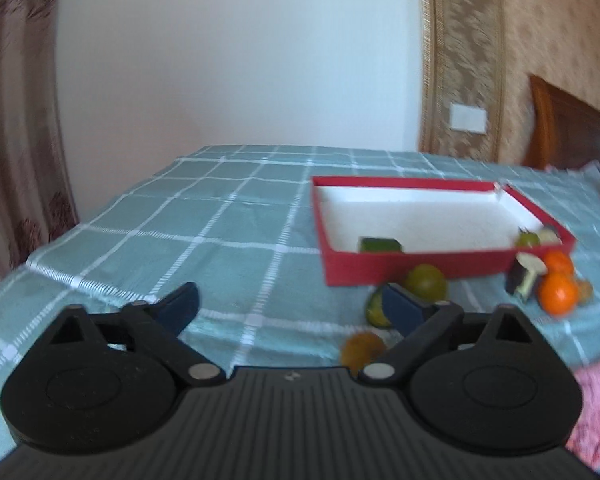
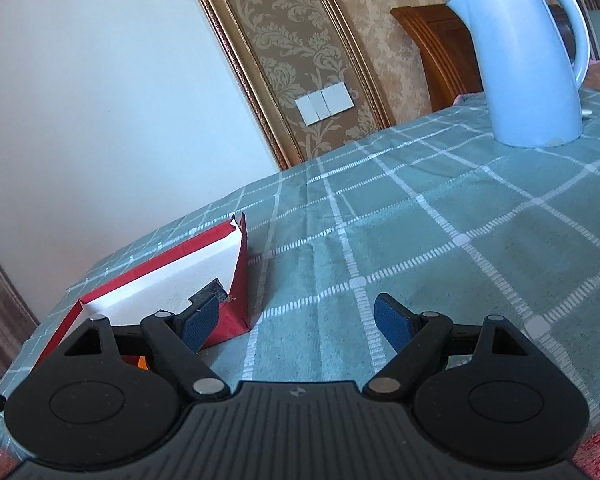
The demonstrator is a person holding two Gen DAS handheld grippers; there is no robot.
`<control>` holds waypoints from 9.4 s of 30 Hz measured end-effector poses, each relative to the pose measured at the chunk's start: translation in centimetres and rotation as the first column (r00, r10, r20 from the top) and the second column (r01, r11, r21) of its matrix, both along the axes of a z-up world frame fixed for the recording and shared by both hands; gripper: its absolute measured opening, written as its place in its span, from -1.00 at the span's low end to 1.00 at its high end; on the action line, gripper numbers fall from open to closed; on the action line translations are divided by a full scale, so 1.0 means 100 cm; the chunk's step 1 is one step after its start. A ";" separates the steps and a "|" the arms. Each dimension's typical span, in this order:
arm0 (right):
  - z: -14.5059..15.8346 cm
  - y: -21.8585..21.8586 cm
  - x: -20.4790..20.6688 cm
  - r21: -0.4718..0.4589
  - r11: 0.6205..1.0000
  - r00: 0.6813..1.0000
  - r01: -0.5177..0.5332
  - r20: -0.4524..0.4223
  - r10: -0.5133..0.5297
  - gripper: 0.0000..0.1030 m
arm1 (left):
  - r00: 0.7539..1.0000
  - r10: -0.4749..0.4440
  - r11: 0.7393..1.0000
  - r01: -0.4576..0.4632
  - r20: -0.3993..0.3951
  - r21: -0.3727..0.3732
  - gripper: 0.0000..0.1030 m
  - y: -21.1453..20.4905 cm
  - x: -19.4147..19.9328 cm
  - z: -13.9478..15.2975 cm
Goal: Organize fruits
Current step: 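Move the left gripper to the small brown round fruit and close on it, then carry the brown fruit into the red tray and open the left gripper, then move the right gripper to the brown kiwi beside the oranges and grasp it, then carry the kiwi over the tray and open the right gripper, then move the left gripper to the green cucumber chunk and close on it, then lift the cucumber chunk into the tray and open the left gripper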
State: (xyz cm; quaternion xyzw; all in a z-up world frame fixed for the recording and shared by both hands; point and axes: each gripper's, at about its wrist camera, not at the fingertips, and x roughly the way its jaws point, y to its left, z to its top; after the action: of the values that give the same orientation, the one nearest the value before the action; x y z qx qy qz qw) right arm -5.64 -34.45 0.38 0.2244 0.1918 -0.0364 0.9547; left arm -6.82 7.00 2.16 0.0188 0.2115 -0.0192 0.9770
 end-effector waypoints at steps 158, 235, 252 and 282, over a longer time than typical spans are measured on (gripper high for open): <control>0.039 0.120 0.118 -0.335 0.874 0.934 -0.351 -0.183 0.305 -0.50 | 0.965 0.170 0.978 -0.191 -0.199 -0.088 1.00 0.033 0.051 -0.023; -0.004 0.010 0.003 0.038 0.994 0.995 -0.100 -0.002 0.100 0.54 | 0.965 -0.215 0.971 0.227 -0.153 0.069 -0.48 -0.047 0.052 -0.022; -0.005 0.010 0.003 0.043 0.995 0.996 -0.085 -0.006 0.086 0.54 | 0.983 -0.104 0.989 0.118 -0.150 0.087 -0.48 -0.054 0.041 -0.021; -0.007 0.008 0.004 0.056 0.995 0.997 -0.081 -0.016 0.082 0.54 | 0.999 0.037 0.999 -0.037 -0.018 0.005 -0.49 -0.043 0.085 0.035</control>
State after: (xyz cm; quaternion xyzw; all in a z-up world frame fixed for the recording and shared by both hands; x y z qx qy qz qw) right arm -5.23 -33.66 -0.33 0.2424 0.2103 0.0059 0.9471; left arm 1.66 2.66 5.68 0.0168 0.2208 -0.0008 0.9752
